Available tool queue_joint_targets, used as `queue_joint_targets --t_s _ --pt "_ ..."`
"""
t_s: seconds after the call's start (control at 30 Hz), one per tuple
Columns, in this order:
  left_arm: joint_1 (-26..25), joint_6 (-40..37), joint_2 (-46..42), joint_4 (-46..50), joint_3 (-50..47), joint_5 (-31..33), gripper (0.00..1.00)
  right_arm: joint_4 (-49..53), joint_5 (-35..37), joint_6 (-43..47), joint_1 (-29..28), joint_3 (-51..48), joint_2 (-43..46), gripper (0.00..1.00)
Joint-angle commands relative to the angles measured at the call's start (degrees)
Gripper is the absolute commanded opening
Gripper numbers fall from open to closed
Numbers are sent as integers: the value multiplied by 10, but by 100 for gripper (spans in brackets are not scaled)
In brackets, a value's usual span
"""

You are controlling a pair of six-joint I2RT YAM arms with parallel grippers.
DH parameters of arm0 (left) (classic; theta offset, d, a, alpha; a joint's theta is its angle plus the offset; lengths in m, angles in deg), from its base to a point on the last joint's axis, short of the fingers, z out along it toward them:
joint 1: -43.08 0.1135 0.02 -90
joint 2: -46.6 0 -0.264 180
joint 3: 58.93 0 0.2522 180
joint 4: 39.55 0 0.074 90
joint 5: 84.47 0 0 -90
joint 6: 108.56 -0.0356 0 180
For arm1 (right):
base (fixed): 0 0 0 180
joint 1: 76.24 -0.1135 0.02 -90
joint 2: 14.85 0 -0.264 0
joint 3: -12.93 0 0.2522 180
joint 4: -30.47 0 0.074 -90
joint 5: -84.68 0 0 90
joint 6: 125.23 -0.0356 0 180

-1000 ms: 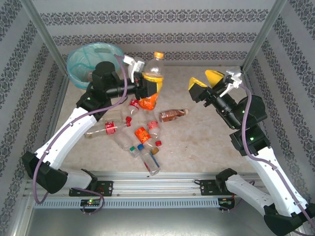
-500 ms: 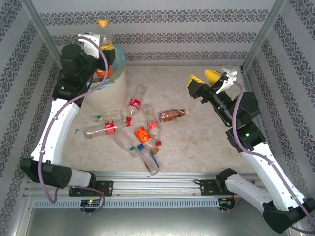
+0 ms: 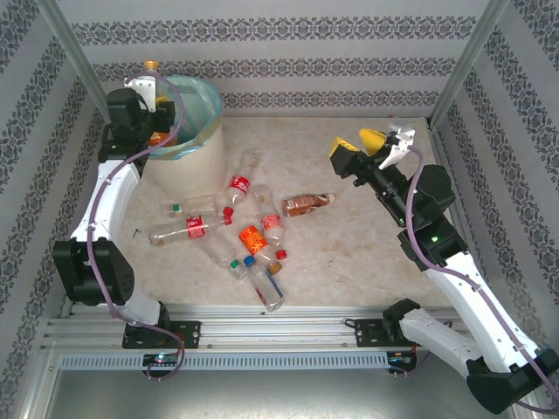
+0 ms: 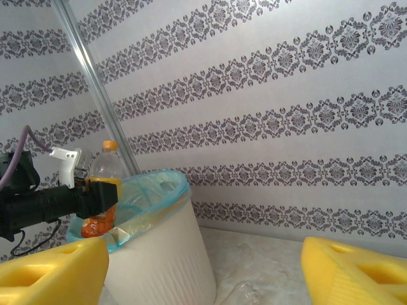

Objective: Put the plastic bottles in the bin

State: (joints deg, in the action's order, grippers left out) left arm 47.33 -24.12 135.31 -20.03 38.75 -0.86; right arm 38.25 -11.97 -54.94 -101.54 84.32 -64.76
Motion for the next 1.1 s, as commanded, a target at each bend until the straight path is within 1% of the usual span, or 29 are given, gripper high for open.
queue_joint_targets --t_s 0.0,0.03,0.13,0.73,0.8,0.83,0.93,1.07 --pt "5 11 -6 -47 2 -14 71 -13 3 -3 -6 -5 4 80" --pt "4 12 -7 -46 3 -19 78 -14 3 -3 -6 -6 3 80" --pt "4 16 -14 -47 5 -23 81 -13 0 -2 -6 -5 -1 80" --pt "6 16 -18 -30 16 -32 80 -1 5 -2 -7 1 -1 79" --pt "5 21 -24 -19 23 -39 79 27 6 1 -8 18 -13 80" --pt "4 24 -30 -13 26 -43 78 58 3 5 -7 36 -24 80" --pt "-2 32 -53 0 30 -52 78 133 -24 16 -8 77 -55 80" --pt "-39 9 -89 28 30 -35 77 179 -32 10 -14 83 -79 79"
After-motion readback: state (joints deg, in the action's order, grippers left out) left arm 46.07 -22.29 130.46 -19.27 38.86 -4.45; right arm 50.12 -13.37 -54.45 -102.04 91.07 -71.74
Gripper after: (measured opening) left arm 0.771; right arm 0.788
